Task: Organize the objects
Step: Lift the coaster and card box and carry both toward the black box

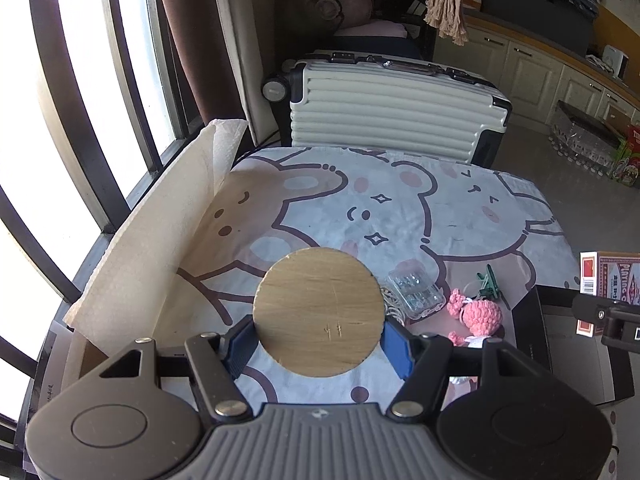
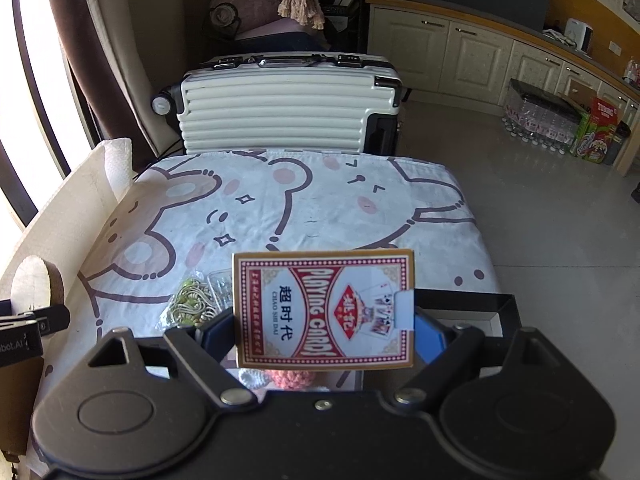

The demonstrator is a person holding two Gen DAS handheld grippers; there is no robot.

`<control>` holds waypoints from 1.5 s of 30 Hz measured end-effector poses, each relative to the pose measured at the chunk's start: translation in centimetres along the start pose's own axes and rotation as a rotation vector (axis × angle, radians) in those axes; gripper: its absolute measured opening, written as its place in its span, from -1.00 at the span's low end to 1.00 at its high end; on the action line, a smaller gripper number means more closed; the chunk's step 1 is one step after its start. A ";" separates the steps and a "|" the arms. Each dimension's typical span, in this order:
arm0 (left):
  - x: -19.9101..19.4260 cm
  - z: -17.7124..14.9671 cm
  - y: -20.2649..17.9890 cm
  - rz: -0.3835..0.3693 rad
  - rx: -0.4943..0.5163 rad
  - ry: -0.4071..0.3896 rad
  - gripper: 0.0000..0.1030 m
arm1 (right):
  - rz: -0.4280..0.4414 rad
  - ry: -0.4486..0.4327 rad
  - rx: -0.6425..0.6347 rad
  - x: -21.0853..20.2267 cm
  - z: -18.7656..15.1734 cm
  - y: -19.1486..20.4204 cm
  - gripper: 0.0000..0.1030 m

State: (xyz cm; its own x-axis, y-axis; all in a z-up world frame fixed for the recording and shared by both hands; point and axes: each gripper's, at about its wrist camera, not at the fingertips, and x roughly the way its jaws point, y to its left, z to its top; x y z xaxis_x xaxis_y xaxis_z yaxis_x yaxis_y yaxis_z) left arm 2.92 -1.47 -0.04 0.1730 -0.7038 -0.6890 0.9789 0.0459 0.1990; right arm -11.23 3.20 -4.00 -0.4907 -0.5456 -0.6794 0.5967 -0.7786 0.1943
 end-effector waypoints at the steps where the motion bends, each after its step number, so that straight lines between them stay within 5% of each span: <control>1: 0.0 0.0 -0.2 -0.004 0.002 -0.001 0.29 | -0.003 0.000 0.003 0.0 0.0 -0.2 0.73; 45: 1.5 -0.4 -19.2 -0.313 0.207 0.007 0.29 | -0.221 0.004 0.197 -1.9 -3.2 -18.8 0.73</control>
State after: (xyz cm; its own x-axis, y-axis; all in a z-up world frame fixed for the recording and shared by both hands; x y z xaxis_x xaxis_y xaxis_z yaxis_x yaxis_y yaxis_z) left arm -15.59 -3.09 -5.15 -0.1300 -0.6559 -0.7435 0.9418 -0.3161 0.1142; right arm -19.44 19.92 -8.63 -0.5920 -0.3551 -0.7235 0.3409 -0.9238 0.1745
